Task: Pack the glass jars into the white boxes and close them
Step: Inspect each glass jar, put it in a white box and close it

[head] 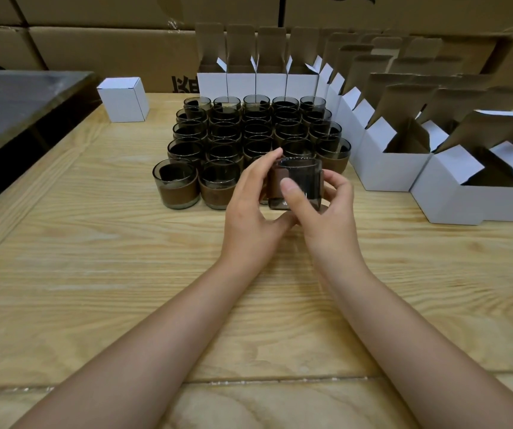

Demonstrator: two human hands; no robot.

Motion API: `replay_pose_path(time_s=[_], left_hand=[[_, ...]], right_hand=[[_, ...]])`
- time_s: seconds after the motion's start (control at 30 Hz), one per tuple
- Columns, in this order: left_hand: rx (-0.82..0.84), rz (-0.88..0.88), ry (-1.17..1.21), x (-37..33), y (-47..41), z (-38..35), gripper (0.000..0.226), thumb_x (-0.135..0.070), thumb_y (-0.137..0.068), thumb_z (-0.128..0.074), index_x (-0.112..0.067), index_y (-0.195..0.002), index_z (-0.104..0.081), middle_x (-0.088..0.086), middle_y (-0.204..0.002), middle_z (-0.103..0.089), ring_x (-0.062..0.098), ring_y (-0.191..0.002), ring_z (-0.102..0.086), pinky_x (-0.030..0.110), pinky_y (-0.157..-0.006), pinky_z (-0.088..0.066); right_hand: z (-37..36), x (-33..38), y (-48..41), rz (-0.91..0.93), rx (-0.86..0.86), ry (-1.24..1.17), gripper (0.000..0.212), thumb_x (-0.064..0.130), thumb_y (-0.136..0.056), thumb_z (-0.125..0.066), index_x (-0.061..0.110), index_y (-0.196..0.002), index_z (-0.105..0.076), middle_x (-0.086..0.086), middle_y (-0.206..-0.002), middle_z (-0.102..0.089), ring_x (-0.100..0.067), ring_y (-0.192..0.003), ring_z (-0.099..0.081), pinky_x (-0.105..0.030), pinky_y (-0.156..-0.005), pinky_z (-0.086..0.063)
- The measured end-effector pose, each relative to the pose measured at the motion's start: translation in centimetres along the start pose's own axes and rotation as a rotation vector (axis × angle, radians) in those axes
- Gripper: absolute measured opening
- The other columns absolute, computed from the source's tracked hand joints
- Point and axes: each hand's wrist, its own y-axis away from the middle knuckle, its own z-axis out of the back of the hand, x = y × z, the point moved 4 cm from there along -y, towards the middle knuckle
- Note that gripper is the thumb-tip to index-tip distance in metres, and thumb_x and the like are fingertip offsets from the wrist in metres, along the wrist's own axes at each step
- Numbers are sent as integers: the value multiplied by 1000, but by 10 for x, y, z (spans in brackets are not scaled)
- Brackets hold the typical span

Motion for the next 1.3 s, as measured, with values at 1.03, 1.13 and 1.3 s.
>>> replay_pose_path(time_s=[1.03, 1.13, 1.3], left_hand=[[26, 43, 54, 2, -2, -1, 81, -17, -67, -84, -47, -130, -42, -15, -130, -53, 14, -124, -53, 42, -103, -46], [28, 30, 54, 3, -2, -1, 76, -20, -68, -81, -40, -132, -45, -13, -130, -53, 14, -125, -53, 43, -103, -46], [24, 8, 17, 1, -1, -2, 77, -5, -69, -78, -32, -134, -47, -13, -130, -52, 11, -125, -52, 41, -102, -47]], right_hand=[[2, 0, -3, -262, 23, -316, 67, 54, -71, -66, 11, -121, -57, -4, -100, -72, -14, -80, -70, -28, -64, -56], [1, 1, -1, -233, -2, -247, 89, 57, -48, -72, 13, -123, -51, -11, -117, -66, -23, -100, -68, -40, -85, -56], [0, -1, -1, -219, -13, -261, 83, 44, -54, -74, 8, -125, -51, -10, -115, -65, -21, -102, -67, -40, -94, -53]])
